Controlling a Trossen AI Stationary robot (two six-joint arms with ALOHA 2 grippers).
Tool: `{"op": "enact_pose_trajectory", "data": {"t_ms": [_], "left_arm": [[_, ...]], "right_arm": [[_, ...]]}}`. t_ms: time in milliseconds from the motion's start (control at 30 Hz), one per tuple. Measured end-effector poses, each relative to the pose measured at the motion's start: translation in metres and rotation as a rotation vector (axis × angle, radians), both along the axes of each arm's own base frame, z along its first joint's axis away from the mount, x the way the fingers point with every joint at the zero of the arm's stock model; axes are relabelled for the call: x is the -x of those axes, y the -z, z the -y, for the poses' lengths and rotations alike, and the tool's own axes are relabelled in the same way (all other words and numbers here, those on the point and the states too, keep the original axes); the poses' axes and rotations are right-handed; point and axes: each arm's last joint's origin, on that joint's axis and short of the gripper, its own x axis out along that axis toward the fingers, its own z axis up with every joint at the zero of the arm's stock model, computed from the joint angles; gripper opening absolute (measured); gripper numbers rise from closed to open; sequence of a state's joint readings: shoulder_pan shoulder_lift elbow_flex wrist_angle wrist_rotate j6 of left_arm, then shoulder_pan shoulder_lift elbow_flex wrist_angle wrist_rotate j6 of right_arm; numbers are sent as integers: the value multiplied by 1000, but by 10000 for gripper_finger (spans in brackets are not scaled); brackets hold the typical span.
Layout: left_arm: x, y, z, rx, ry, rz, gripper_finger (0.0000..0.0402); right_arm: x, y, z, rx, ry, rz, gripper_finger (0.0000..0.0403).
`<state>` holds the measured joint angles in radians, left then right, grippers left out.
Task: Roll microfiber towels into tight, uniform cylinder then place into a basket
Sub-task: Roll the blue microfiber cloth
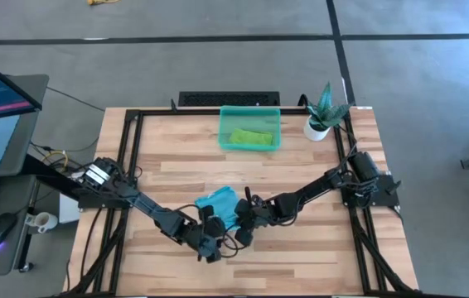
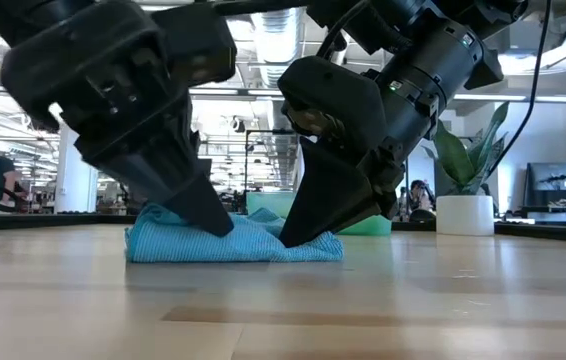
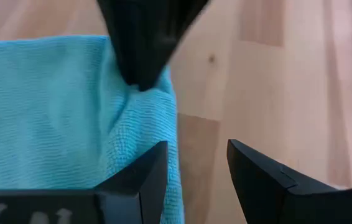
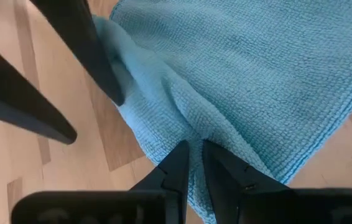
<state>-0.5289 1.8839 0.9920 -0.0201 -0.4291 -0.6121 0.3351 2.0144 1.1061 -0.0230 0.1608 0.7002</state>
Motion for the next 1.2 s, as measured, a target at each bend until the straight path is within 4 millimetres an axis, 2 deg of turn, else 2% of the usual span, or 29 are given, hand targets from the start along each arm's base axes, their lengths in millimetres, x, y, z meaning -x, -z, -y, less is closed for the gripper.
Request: {"op": "enact_pose_trajectory", "data": {"t_ms": [433,800,900,1067,1200], "left_arm": [[16,7,-2,62,-187,-120,160],[17,8,-1,44,-146,-148,160],[17,2,7,-8,-67,-110,160],[19,-22,18,-86,-21,-49,160],[24,-22,18,-147,-40,-53,160]], "right_arm": [[0,0,-2,-8,1,4,74],[0,0,-2,-25,20,6,74],[0,0,-2,-25,21,4,74],[0,0,-2,-24,20,3,74],[0,0,-2,-23,19,3,74]]}}
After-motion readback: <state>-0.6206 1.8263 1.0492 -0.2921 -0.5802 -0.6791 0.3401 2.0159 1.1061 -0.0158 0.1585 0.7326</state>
